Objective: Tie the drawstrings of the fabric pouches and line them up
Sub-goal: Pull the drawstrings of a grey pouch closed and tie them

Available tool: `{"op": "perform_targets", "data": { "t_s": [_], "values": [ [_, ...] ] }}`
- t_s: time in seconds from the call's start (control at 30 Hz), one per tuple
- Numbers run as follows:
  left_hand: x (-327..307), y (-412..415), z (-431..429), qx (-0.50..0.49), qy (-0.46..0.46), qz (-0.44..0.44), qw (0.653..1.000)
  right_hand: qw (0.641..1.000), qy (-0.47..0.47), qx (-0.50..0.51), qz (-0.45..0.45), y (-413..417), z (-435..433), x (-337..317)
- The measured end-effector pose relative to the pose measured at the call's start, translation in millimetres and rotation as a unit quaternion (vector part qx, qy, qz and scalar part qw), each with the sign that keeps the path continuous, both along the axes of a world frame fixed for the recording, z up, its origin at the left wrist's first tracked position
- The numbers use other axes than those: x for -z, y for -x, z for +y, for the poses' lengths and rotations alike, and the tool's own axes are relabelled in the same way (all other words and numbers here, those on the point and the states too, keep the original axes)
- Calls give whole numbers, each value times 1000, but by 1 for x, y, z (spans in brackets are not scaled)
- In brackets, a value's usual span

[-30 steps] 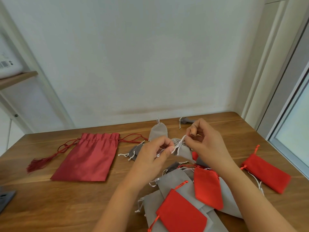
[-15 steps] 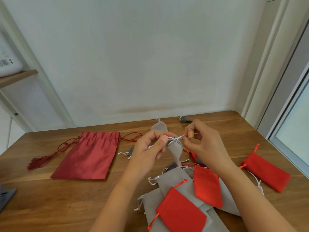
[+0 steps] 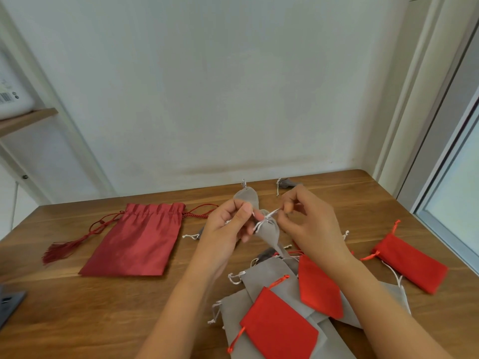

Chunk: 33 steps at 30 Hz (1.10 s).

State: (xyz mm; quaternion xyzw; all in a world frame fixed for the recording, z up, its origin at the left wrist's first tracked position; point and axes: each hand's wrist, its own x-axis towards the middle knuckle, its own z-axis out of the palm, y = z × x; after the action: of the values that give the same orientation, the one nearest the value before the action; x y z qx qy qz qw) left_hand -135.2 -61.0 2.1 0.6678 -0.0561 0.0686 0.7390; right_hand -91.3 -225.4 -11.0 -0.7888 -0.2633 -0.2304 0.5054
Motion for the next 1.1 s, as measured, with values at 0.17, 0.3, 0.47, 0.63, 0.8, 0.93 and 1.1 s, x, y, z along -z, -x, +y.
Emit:
{"op": "perform_targets", "data": {
  "t_s": [0.17, 0.3, 0.47, 0.63, 0.8, 0.93, 1.1],
  "values": [
    [0, -4, 4, -18, 59, 108, 992, 958, -163, -169, 163, 10, 11, -6],
    [1, -5, 10, 8, 106, 166, 980, 969, -126, -163, 135, 9, 8, -6],
    [0, -6, 13, 39, 98, 203, 974, 992, -54, -100, 51, 8, 2, -4],
    [-2, -5, 15, 47, 65, 201, 976, 997, -16, -78, 0, 8, 0, -6],
    [-2, -3, 10, 17, 11, 188, 982, 996, -1, -84, -33, 8, 5, -2],
    [-3, 0, 6, 52, -69, 156, 984, 992, -25, -123, -6, 14, 10, -2],
    [-5, 4, 11, 127, -107, 114, 979, 985, -40, -163, 46, 19, 13, -5]
  ]
}}
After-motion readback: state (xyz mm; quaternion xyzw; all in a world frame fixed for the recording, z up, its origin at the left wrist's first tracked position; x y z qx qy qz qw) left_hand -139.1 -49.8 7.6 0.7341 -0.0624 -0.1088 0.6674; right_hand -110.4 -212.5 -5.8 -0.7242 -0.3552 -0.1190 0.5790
